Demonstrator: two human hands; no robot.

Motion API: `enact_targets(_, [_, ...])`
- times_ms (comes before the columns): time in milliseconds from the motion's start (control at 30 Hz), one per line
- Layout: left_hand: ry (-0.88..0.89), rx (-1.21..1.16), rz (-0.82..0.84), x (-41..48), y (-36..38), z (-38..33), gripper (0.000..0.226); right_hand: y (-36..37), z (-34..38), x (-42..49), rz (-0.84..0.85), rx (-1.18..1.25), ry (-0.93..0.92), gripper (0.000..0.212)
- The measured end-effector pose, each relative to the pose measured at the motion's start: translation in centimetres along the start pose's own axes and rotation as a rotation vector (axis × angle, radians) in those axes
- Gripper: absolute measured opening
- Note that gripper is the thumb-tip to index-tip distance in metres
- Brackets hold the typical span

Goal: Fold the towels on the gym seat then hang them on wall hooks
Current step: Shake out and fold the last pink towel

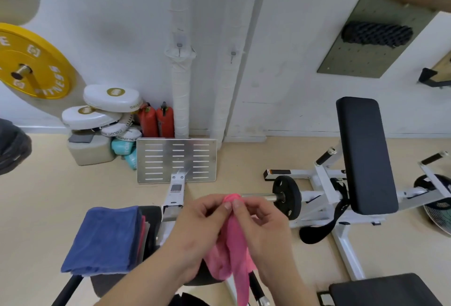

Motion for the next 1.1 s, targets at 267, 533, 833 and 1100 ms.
enact_targets(267, [0.055, 0.031, -0.008, -1.8, -0.4, -0.9, 0.036, 0.7, 0.2, -1.1, -0.029, -0.099, -0.134, 0.018])
enact_targets(533, [0.112, -0.012, -0.083, -2.5, -0.8, -1.0, 0.029, 2.1, -0.1, -1.8, 0.104, -0.231, -0.244, 0.021])
enact_targets(833, [0.163, 0.079, -0.029, -2.2, -1.7, -1.0, 0.025, 1.4, -0.6, -1.6, 0.266, -0.082, -0.141, 0.039])
enact_targets(1100, [0.303, 0.365, 0.130, -2.3, -1.5, -1.8, 0.025, 0.7, 1.7, -0.9, 0.314, -0.359, -0.266, 0.037])
Point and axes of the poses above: each hand's wrist, its own x-axis towards the middle knuckle, its own y-axis out of the palm, z = x × y, the point moved 7 cm from there along x, towards the middle knuckle, and after that the axes turned 3 degrees about x, right-handed, at the moved point
